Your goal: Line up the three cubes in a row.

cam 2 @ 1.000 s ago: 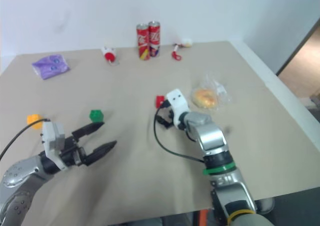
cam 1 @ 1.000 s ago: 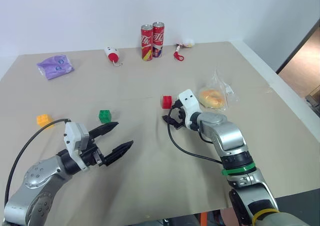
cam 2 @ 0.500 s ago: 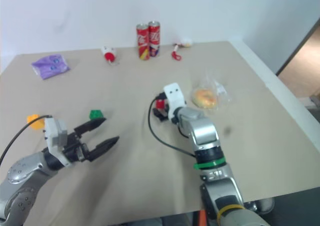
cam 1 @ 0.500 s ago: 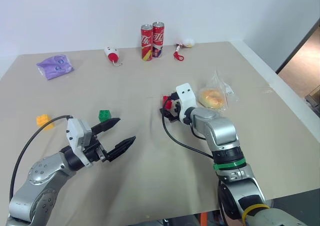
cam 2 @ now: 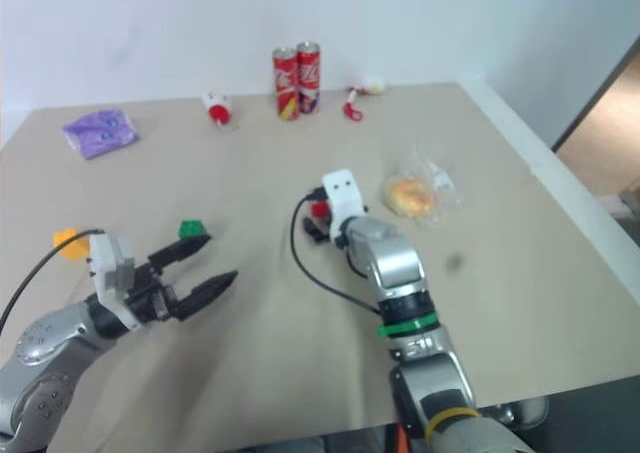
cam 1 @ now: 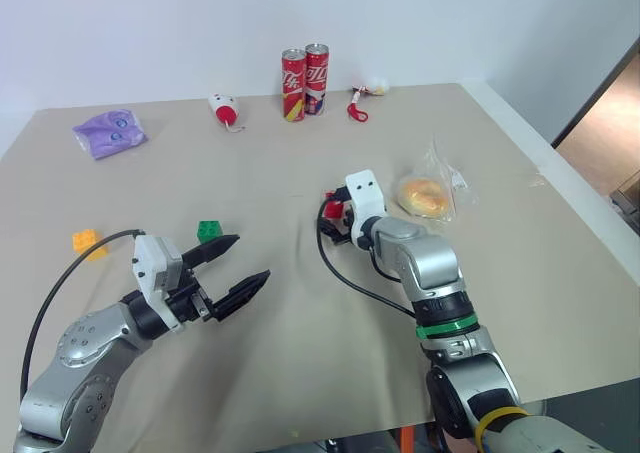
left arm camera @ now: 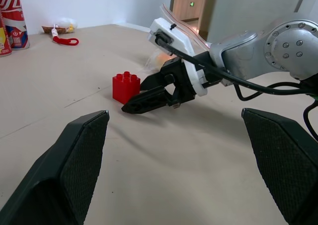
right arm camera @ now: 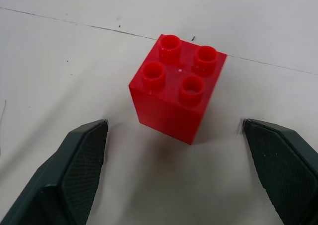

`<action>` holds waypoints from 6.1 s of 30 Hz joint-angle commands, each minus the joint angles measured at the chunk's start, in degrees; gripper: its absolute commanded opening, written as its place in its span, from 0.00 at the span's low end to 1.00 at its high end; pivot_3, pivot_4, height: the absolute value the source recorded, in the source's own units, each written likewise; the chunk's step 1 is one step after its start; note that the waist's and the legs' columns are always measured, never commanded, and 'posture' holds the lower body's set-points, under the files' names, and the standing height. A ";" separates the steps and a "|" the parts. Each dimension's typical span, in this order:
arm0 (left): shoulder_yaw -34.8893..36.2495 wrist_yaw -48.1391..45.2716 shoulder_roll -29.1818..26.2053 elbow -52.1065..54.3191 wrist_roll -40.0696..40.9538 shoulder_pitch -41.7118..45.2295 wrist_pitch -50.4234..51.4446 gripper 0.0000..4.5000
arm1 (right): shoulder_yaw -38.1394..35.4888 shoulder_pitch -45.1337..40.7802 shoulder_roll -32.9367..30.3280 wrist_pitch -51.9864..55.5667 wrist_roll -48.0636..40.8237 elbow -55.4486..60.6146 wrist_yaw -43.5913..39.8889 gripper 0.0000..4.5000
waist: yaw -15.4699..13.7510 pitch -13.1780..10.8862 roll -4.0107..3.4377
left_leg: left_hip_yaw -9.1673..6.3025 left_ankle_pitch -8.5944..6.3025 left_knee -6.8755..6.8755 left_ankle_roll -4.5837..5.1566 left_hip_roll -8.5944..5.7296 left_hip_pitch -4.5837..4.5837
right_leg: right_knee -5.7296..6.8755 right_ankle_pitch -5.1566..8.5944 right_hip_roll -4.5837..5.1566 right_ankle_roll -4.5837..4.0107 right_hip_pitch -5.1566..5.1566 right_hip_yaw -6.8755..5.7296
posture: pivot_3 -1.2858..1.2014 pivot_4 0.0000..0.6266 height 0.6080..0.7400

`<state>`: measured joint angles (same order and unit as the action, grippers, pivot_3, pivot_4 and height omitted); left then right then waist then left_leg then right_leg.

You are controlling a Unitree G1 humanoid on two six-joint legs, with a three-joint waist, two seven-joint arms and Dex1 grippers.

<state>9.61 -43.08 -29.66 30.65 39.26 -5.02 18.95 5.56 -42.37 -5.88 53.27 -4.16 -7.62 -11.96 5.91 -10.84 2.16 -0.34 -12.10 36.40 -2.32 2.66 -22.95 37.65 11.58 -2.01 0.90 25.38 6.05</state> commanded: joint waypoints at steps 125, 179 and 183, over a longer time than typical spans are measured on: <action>7.83 -12.37 -8.65 -1.94 7.49 -3.27 5.10 0.98 | 13.73 -6.19 -21.68 -60.04 1.49 -29.49 -71.51 0.28 | -0.11 -0.03 0.04 | 0.08 -0.45 0.16 0.43 0.09 0.48 | 0.42 0.37 -0.11 -0.29 -0.23 0.01 | 0.52 0.24 1.00; 7.37 21.34 0.89 -4.95 -4.24 -3.11 14.62 0.98 | -1.94 -19.69 -25.54 -43.16 -11.32 -19.01 -70.78 1.00 | -0.22 -0.07 0.10 | 0.26 -0.49 0.03 0.43 0.10 0.40 | 0.49 0.34 -0.15 -0.06 -0.07 0.23 | 0.52 0.24 1.00; 4.55 24.82 2.96 -8.29 -7.13 2.16 15.97 0.98 | -0.91 -16.95 -25.08 -41.45 -11.54 -14.48 -70.11 1.00 | -0.21 -0.06 0.11 | 0.23 -0.49 0.04 0.43 0.10 0.42 | 0.49 0.32 -0.16 -0.04 -0.09 0.20 | 0.52 0.24 1.00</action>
<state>14.47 -19.55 -27.05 22.37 33.32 -4.06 34.48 4.75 -59.19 -30.81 11.24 -14.50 -25.05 -82.31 5.70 -10.90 2.28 -0.11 -12.59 36.45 -1.88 2.76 -22.53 38.15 11.89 -2.17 0.87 25.29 6.25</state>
